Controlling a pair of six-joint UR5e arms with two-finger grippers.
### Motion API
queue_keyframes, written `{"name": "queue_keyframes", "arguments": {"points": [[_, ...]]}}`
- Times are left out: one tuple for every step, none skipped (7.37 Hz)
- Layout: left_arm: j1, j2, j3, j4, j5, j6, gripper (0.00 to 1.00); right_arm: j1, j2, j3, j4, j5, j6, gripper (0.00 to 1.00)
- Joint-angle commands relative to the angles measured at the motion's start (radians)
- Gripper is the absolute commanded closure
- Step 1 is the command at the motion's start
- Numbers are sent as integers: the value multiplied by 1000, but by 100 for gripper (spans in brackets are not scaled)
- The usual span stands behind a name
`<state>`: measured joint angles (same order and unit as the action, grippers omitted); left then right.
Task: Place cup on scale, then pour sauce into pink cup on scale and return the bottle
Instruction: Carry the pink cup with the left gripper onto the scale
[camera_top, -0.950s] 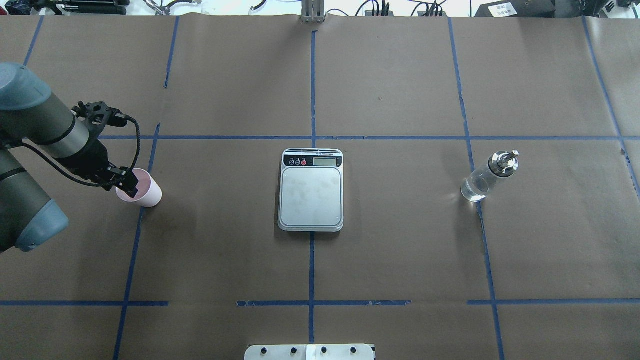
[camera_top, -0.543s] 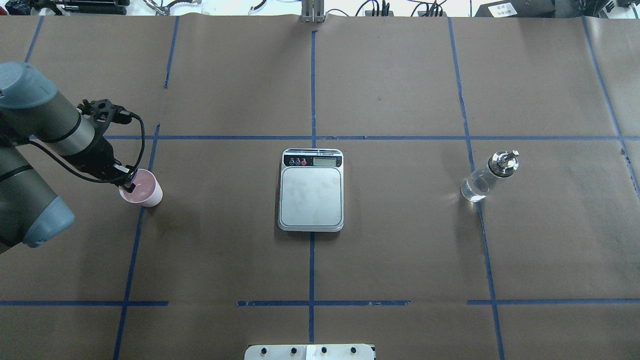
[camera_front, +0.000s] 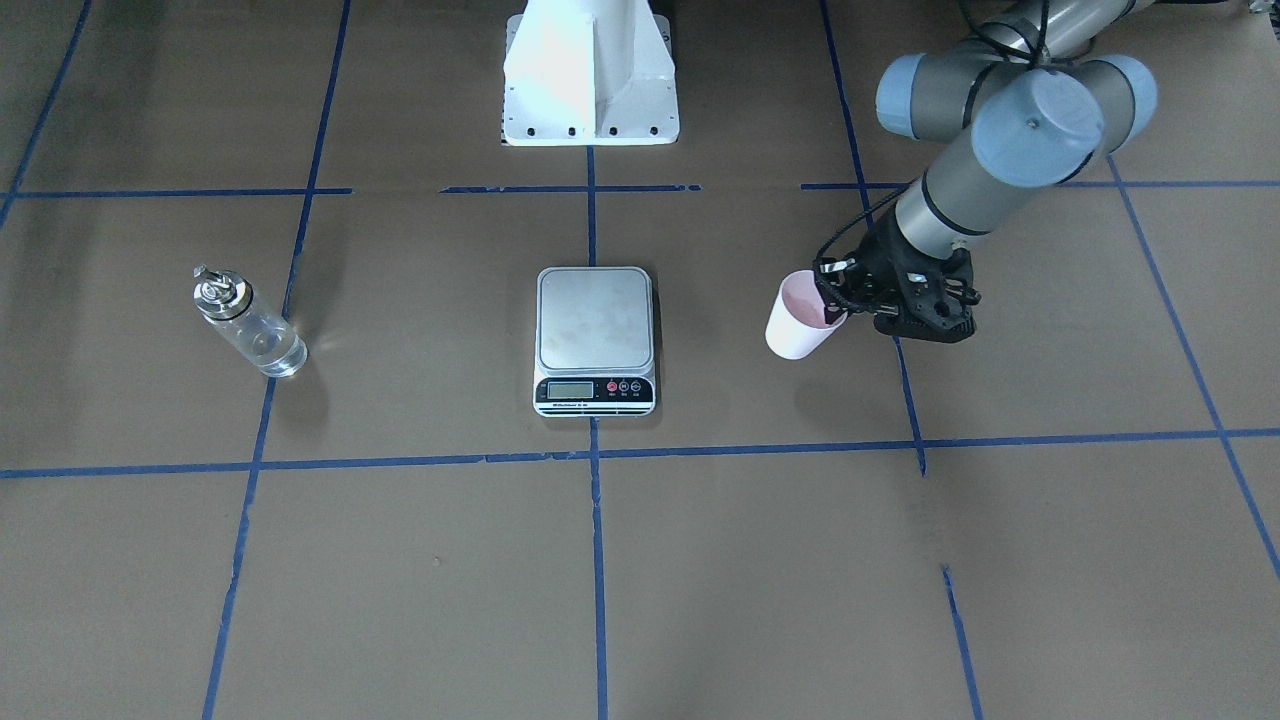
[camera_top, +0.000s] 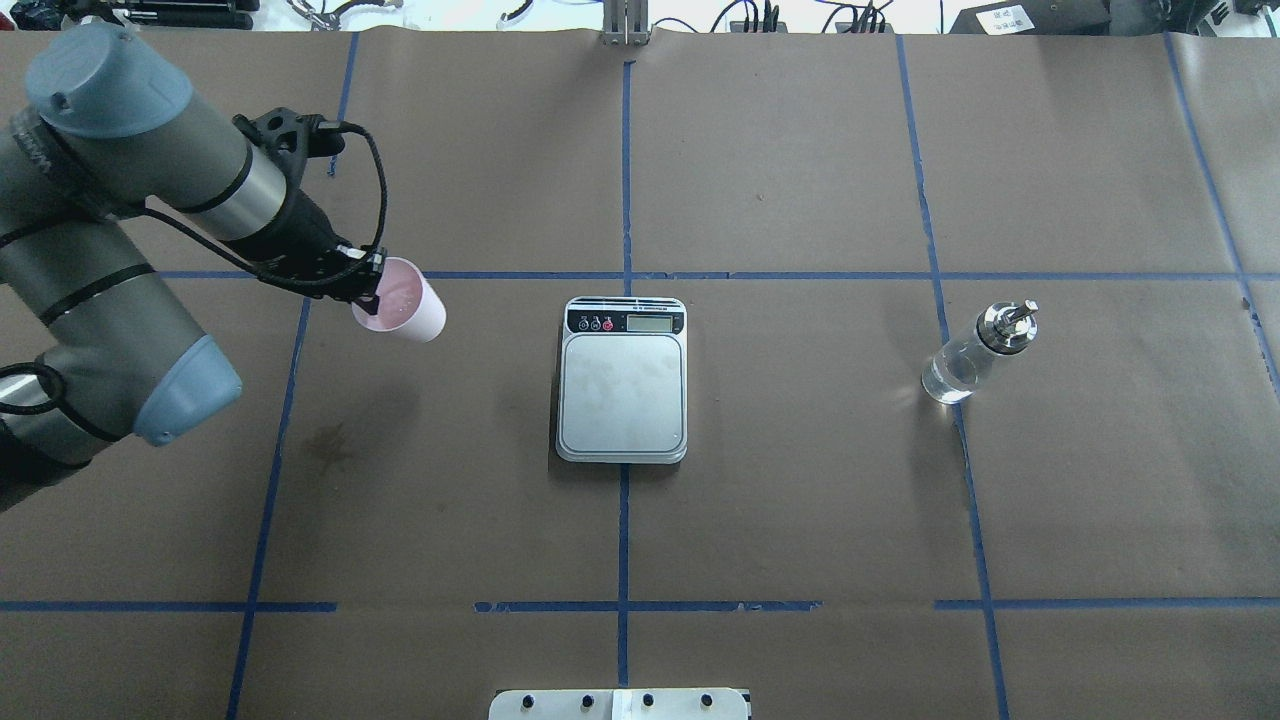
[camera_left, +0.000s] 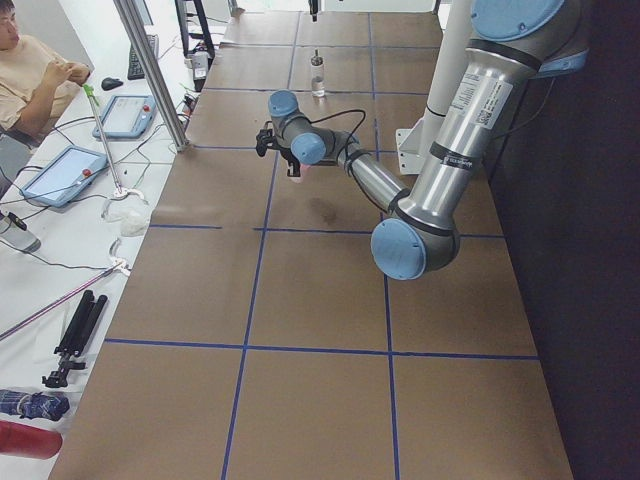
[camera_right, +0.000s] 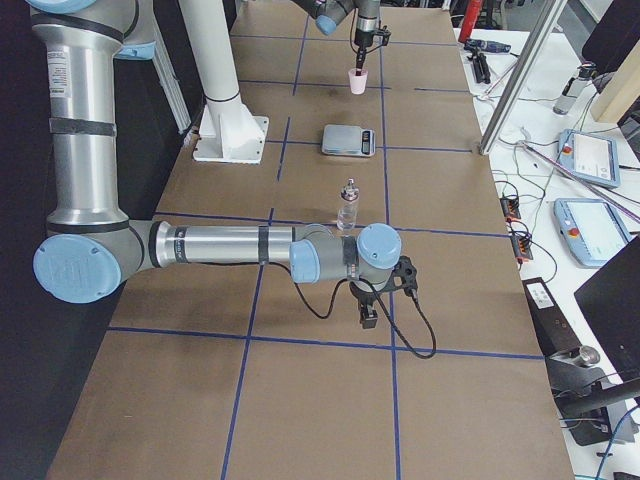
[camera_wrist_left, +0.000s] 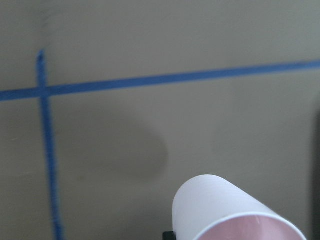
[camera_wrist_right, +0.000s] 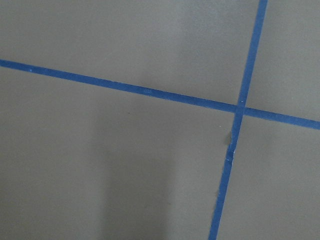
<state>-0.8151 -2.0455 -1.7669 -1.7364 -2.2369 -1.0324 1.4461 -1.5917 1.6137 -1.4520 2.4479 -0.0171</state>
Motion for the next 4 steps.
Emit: {"name": "queue_keyframes", "arguments": {"points": [[153, -151, 12, 3, 162, -228, 100, -48, -1, 2, 47, 29, 32, 0], [196, -204, 50, 5, 233, -244, 100, -81, -1, 2, 106, 29, 52, 0], [209, -267, 107, 36, 247, -245, 100, -96, -1, 2, 155, 30, 112, 0], [224, -338, 162, 94, 264, -244, 100, -127, -1, 0, 194, 28, 152, 0]]}}
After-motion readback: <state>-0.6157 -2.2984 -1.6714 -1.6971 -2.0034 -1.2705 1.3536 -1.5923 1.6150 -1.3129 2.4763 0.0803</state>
